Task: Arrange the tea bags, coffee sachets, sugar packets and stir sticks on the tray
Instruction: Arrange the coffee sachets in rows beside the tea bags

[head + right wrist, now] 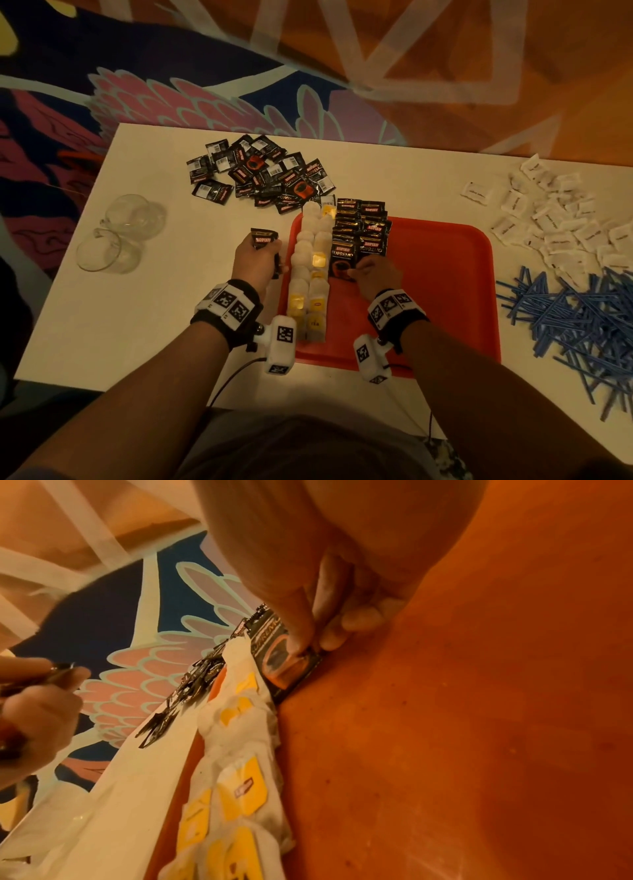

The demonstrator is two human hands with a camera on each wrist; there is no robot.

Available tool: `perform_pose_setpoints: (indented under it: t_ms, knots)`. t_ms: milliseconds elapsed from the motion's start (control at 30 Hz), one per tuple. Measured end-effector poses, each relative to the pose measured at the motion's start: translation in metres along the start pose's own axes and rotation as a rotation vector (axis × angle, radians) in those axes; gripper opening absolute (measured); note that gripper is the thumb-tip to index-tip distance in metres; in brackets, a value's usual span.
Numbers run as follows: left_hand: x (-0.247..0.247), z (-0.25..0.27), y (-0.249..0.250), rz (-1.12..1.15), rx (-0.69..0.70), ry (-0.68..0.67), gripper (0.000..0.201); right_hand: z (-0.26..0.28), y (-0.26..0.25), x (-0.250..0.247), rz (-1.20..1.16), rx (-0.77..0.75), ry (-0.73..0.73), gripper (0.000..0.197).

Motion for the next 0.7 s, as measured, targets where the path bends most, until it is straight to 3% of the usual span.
perform_pose_setpoints:
  t_ms: [533,700]
  knots:
    - [-0.002,0.006,-0.008,-0.159,0.062,-0.044,0.014,0.003,0.0,-0.001,0.036,0.016,0.005,0.021]
    - [0.007,0.009,-0.008,-0.163,0.063,-0.105,0.017,0.017,-0.007,-0.008,-0.008,-0.067,0.002,0.017]
Point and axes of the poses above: each hand's wrist, its own z-axis away from the middle knuckle, its own x-axis out of the palm, y = z × x, the point moved 2 cm from there along -z, towards the middle knuckle, and after that the axes turned 13 degrees about -y, right-handed, at the moved point
